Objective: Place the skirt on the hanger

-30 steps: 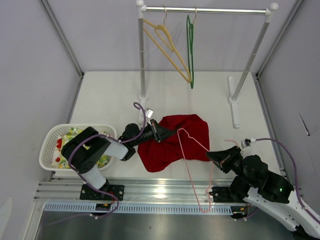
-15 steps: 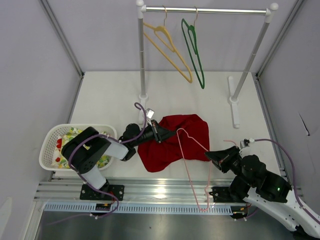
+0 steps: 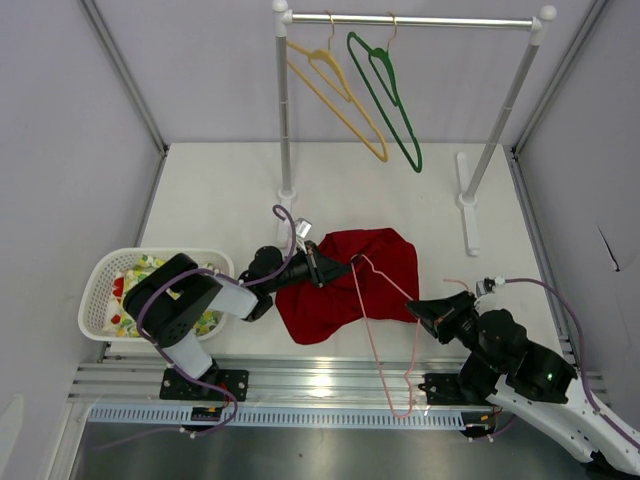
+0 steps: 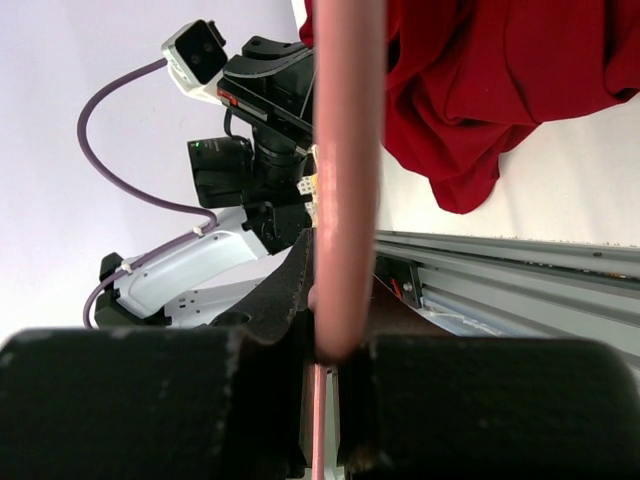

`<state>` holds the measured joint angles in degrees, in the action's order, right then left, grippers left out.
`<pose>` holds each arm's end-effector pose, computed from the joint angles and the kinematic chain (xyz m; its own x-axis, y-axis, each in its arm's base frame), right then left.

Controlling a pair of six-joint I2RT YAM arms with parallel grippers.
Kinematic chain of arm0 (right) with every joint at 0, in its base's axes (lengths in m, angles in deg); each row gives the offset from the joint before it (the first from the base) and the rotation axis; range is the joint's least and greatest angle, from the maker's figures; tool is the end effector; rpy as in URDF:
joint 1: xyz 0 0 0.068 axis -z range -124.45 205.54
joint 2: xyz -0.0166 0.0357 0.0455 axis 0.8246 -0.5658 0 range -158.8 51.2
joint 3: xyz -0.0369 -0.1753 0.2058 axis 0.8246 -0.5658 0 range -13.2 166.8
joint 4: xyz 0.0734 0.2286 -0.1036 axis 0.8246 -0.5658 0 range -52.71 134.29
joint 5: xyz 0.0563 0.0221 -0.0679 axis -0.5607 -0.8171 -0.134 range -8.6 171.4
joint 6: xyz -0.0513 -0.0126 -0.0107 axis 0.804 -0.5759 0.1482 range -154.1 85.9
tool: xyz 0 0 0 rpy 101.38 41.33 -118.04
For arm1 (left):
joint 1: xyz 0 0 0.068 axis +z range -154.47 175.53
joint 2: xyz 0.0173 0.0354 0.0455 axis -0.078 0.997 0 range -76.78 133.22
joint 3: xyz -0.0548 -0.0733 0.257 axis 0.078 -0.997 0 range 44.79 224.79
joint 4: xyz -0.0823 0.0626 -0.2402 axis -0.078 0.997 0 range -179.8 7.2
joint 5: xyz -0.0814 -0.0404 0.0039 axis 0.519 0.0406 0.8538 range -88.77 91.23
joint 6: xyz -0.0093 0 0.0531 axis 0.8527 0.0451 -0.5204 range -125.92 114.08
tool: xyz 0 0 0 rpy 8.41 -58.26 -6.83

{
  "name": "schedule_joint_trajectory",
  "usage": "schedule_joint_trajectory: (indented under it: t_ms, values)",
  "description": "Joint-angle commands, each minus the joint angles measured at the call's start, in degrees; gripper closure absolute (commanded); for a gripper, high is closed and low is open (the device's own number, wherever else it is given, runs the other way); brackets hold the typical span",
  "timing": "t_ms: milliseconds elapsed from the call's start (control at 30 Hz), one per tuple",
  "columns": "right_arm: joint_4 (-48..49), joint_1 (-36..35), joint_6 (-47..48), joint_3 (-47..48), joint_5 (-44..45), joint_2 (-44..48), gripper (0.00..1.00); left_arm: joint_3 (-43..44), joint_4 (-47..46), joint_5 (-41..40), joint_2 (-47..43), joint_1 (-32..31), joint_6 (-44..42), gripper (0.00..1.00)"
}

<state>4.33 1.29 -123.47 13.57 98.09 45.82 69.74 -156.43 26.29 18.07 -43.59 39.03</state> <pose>0.0468 0.0475 0.2491 -0.6204 0.7776 -0.1020 0.1793 0.2673 0.9468 0.2147 -0.1940 0.1610 -0.6669 -0.2827 -0.6895 0.6054 0.3340 -0.7224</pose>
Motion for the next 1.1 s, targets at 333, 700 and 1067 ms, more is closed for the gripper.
schedule_joint_trajectory:
  t_ms: [333, 700, 1067]
  values:
    - [6.74, -0.32, -0.29, -3.29, 2.12, -0.67, 1.0, 3.35, 3.08, 1.13, -0.1, -0.79, -2.85, 1.0]
    - [13.15, -0.23, 2.7, -4.52, 3.97, -3.57, 1.0, 3.97, 5.11, 2.1, -0.1, -1.4, -3.38, 1.0]
    - [22.73, 0.56, 4.9, -7.6, 2.82, -7.7, 1.0, 6.16, 7.21, 4.12, -1.07, -2.28, -2.76, 1.0]
